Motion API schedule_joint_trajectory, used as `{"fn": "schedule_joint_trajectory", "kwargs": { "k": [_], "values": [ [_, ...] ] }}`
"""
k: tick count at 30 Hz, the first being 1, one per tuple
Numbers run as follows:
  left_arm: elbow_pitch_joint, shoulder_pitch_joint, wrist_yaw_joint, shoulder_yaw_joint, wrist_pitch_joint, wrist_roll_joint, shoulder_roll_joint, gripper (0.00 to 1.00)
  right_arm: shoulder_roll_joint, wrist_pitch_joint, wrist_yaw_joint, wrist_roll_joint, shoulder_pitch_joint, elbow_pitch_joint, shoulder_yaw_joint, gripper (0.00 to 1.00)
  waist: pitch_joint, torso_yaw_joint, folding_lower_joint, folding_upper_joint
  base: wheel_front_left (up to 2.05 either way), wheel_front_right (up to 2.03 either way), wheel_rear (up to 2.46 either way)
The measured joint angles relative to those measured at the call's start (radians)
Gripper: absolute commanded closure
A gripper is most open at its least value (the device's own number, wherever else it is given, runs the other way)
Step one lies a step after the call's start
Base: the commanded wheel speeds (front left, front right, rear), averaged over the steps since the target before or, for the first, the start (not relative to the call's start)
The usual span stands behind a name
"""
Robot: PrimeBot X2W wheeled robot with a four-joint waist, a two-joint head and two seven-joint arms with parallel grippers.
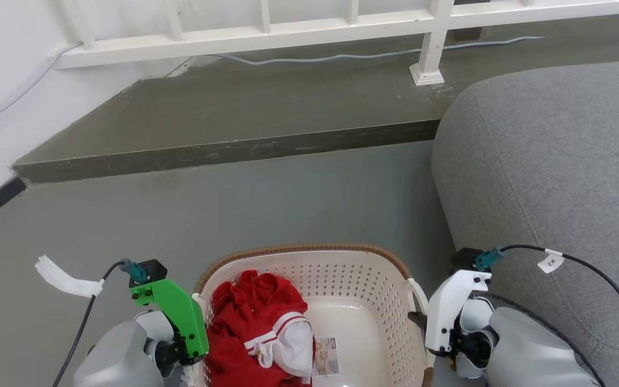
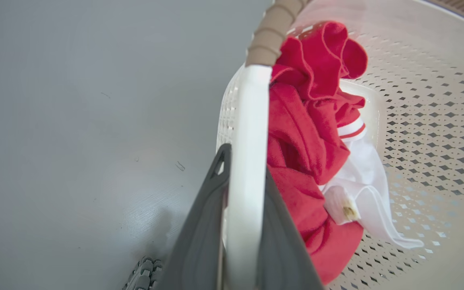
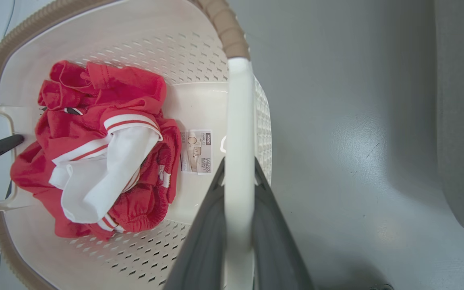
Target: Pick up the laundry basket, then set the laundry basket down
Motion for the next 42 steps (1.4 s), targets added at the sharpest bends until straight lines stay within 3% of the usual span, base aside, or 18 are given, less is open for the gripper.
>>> {"fn": "schedule_joint_trajectory", "kwargs": {
  "k": [42],
  "values": [
    [-0.017,0.002,0.0,-0.026,-0.012,-0.025,0.008,1.0,-0.018,-0.009,0.0,0.035,-0.015,-0.026,0.037,1.0,0.066,0.007,0.0,0.0,0.0,0.0,0.0]
  ]
}}
